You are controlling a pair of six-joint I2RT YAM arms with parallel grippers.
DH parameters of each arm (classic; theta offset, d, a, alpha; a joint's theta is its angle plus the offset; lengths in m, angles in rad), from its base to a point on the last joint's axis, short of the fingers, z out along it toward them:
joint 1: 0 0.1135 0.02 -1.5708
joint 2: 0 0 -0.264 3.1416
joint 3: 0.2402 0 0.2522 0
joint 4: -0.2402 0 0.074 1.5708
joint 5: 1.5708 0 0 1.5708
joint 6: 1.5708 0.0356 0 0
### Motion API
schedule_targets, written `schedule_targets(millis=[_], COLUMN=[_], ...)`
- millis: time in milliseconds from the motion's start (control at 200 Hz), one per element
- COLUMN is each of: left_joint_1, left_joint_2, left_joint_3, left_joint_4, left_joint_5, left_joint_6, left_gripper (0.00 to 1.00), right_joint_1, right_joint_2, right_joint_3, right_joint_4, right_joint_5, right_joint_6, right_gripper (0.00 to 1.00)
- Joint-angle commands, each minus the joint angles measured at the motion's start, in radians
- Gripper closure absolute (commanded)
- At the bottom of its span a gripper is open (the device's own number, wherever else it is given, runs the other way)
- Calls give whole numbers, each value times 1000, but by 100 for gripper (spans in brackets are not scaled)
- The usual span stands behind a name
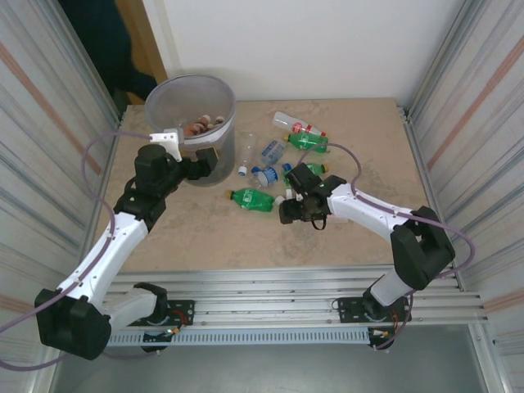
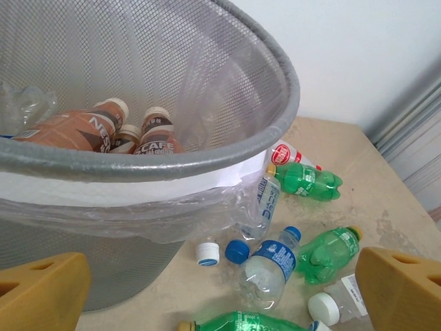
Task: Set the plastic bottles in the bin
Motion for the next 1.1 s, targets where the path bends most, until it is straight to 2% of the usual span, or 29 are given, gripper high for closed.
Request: schedule_targets(millis=[0,356,832,1092], left_joint_1=[0,4,6,6], left_joint_2=[-29,-30,-21,-16], left_joint_3=[-10,-23,-28,-29], left_joint_4=[20,25,28,31], left_joint_5=[-31,-44,-40,-49], left_joint_6=[-18,-26,-28,-34], left_gripper=[1,1,1,1], right_joint_1=[15,60,64,66], right_joint_2=[33,69,134,189], right_joint_3=[36,49,44,44], right_joint_4=[-49,-78,-38,-22], right_joint_5=[10,2,6,12], right_joint_6=[-17,-8,-10,-26], right_gripper=[21,23,22,26])
